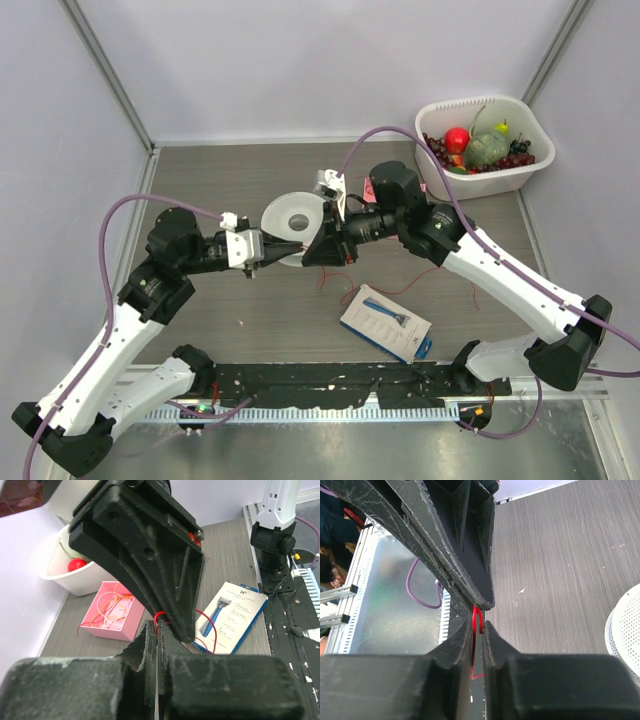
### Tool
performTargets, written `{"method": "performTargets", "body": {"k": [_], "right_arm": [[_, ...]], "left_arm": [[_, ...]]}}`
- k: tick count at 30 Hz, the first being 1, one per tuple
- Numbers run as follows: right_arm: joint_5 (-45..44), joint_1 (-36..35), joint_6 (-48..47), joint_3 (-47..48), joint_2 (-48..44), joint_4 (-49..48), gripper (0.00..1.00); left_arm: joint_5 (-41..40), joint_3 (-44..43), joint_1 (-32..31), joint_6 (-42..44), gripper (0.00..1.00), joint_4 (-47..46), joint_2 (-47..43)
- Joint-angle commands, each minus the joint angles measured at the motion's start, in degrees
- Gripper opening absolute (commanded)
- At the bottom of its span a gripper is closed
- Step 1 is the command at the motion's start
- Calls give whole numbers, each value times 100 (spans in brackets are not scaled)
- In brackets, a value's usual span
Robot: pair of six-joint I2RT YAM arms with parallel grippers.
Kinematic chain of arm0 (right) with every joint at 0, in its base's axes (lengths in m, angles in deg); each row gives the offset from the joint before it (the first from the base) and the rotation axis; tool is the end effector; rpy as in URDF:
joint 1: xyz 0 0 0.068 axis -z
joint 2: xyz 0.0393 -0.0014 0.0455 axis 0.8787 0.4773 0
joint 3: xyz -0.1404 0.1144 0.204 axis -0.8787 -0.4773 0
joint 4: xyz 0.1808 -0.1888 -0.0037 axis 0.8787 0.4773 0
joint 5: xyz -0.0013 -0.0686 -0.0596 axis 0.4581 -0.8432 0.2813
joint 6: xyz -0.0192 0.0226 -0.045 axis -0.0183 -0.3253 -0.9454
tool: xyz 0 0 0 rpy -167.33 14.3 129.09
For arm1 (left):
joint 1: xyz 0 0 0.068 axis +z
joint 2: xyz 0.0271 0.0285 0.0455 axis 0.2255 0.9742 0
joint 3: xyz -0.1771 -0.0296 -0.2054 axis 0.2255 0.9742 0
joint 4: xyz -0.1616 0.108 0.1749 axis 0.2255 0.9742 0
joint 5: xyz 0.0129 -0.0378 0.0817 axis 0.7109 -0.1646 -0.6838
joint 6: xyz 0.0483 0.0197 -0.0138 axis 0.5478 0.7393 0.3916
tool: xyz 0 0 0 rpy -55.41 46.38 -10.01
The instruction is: Wrap the cables
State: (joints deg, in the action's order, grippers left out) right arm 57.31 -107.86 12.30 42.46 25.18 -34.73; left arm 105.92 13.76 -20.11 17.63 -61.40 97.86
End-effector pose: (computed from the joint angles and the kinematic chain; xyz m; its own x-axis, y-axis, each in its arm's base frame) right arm 0.1799 0.2266 0.4046 -0.2863 -0.2679 -0.9199 -0.9530 -0.0200 0.3024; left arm 0.1247 -0.1132 0.4047 0.3167 0.0841 -0.9448 0.9371 0.1261 0.3254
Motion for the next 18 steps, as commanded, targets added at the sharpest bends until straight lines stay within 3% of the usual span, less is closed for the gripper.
{"method": "performTargets", "body": {"k": [1, 3, 5, 10, 18], "right_arm": [[-181, 84, -109, 62, -126, 17, 40], [-383, 242, -389, 193, -187, 280, 60], [-725, 409, -705, 247, -327, 483, 68], [-2140, 427, -1427, -226, -1178, -242, 68], [-2942, -311, -2938, -114, -1251, -369, 70]], "left_arm": [[-319, -183, -34, -411, 0, -231, -1], [-600, -201, -25, -639, 0, -222, 17], [-916, -236, -25, -972, 0, -222, 43], [-1514, -332, -34, -2289, 0, -248, 192], [-2139, -543, -17, -4031, 0, -90, 588]]}}
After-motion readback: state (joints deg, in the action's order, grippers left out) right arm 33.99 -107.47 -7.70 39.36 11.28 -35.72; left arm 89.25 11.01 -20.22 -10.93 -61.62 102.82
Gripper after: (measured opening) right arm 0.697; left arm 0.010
